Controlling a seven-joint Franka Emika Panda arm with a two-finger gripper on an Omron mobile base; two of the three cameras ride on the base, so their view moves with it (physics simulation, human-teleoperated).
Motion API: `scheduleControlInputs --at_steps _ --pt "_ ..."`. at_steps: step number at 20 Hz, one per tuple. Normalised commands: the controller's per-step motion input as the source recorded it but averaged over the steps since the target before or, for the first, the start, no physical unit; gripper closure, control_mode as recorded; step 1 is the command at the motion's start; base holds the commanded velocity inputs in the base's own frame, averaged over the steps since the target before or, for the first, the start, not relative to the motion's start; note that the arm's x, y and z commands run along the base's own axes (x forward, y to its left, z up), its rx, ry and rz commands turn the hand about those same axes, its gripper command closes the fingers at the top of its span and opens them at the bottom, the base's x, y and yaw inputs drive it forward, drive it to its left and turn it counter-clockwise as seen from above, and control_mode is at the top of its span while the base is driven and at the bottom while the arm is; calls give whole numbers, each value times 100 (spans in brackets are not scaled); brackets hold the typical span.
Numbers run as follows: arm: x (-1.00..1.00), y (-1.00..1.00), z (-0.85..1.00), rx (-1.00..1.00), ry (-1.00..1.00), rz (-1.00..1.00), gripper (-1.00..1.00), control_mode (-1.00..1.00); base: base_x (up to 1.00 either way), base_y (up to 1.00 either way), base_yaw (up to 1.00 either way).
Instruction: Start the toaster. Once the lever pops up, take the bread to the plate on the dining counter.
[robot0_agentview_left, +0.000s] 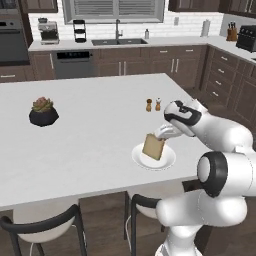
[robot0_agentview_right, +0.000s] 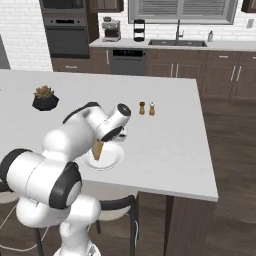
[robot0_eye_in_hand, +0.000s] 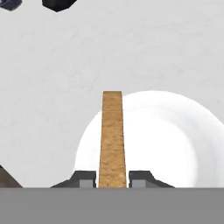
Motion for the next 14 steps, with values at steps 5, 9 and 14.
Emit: scheduleControlInputs --at_steps 5,9,14 --pt "0 6 -57 0 10 0 100 -100 0 0 0" --pt "18 16 -20 0 3 0 100 -100 0 0 0" --pt "19 7 -27 0 4 0 100 -100 0 0 0"
